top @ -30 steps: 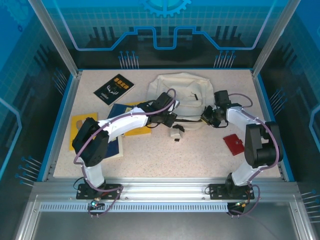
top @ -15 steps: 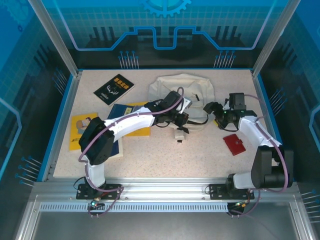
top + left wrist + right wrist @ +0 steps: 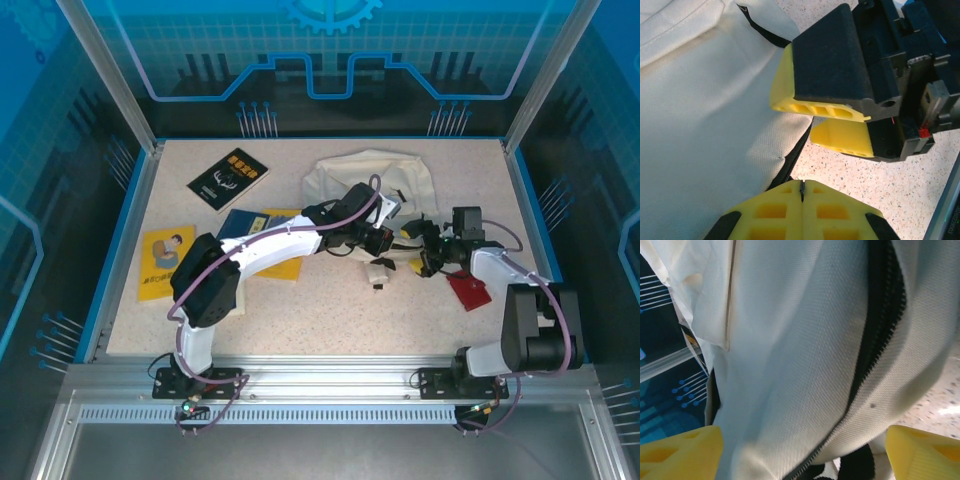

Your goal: Pack the student bag

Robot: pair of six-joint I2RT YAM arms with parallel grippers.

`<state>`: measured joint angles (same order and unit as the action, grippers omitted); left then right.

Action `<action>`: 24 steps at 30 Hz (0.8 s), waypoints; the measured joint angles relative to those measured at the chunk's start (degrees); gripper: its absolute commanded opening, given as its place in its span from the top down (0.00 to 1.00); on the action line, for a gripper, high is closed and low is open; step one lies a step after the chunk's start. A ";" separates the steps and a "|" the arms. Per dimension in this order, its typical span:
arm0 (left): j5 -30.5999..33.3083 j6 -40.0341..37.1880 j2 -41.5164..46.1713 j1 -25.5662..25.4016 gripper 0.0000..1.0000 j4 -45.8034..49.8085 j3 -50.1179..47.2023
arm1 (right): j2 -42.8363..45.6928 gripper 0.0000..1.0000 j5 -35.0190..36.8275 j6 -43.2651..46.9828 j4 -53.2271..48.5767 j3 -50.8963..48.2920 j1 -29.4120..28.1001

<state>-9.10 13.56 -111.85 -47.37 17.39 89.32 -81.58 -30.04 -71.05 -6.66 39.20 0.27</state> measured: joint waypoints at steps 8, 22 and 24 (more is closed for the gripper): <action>0.31 -0.24 0.00 0.00 1.00 0.26 0.00 | -4.44 0.59 -0.74 -4.55 6.67 -0.17 -0.61; 8.31 -6.91 3.45 6.27 1.00 5.86 -3.32 | -9.99 0.83 3.08 2.89 4.87 5.33 4.15; 8.44 -7.23 3.72 8.09 1.00 5.92 -4.33 | -10.82 0.84 4.31 5.40 3.19 6.91 5.68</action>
<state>-0.67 6.33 -108.14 -39.29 23.31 84.99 -92.40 -25.74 -65.65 -3.46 46.11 5.96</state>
